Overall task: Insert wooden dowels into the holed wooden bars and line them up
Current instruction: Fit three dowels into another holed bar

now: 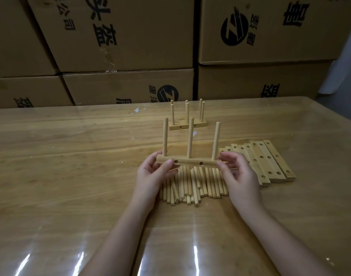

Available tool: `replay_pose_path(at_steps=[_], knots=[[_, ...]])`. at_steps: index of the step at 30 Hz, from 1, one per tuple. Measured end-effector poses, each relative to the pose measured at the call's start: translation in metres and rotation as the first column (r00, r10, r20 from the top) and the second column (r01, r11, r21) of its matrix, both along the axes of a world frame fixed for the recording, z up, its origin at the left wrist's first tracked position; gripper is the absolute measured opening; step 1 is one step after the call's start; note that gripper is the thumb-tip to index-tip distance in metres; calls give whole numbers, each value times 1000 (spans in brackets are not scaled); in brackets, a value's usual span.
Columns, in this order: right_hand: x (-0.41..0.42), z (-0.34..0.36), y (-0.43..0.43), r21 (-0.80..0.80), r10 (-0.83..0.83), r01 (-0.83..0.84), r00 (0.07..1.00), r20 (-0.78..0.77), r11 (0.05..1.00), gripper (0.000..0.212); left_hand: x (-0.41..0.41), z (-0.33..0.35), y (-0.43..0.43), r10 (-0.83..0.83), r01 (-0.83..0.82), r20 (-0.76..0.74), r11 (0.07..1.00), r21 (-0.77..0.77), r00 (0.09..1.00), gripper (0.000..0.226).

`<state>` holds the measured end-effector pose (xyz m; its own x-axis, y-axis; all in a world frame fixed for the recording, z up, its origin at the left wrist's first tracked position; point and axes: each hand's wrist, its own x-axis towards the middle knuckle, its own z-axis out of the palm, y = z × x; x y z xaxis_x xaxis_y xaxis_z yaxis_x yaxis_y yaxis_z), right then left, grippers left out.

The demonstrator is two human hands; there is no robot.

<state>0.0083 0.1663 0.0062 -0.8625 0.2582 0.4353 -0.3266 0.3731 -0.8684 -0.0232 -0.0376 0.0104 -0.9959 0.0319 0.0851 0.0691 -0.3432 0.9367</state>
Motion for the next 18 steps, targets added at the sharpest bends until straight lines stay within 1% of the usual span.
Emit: replay_pose_path(at_steps=[1, 3, 4, 6, 9, 13, 18], knots=[[-1, -1, 1, 17, -17, 17, 1000, -5, 1000, 24, 2, 0, 0, 27, -29, -25, 994, -107, 999, 46], [-4, -3, 3, 43, -40, 41, 999, -11, 998, 20, 6, 1, 0, 78, -110, -110, 938, -327, 991, 37], [-5, -4, 5, 40, -46, 46, 999, -10, 998, 20, 7, 1, 0, 84, -143, -159, 901, -410, 984, 36], [-6, -5, 8, 12, -56, 56, 998, -1, 998, 19, 9, 2, -1, 72, -177, -217, 841, -511, 973, 37], [-9, -6, 8, 6, -72, 72, 997, 10, 997, 18, 11, 4, -6, 67, -163, -184, 798, -580, 981, 34], [-10, -6, 8, 29, -77, 76, 997, 28, 997, 16, 9, 10, -6, 111, -160, -118, 792, -589, 987, 30], [-10, -3, 9, -24, -96, 98, 993, 64, 995, 21, -4, 26, -6, 89, -145, -120, 747, -649, 989, 26]])
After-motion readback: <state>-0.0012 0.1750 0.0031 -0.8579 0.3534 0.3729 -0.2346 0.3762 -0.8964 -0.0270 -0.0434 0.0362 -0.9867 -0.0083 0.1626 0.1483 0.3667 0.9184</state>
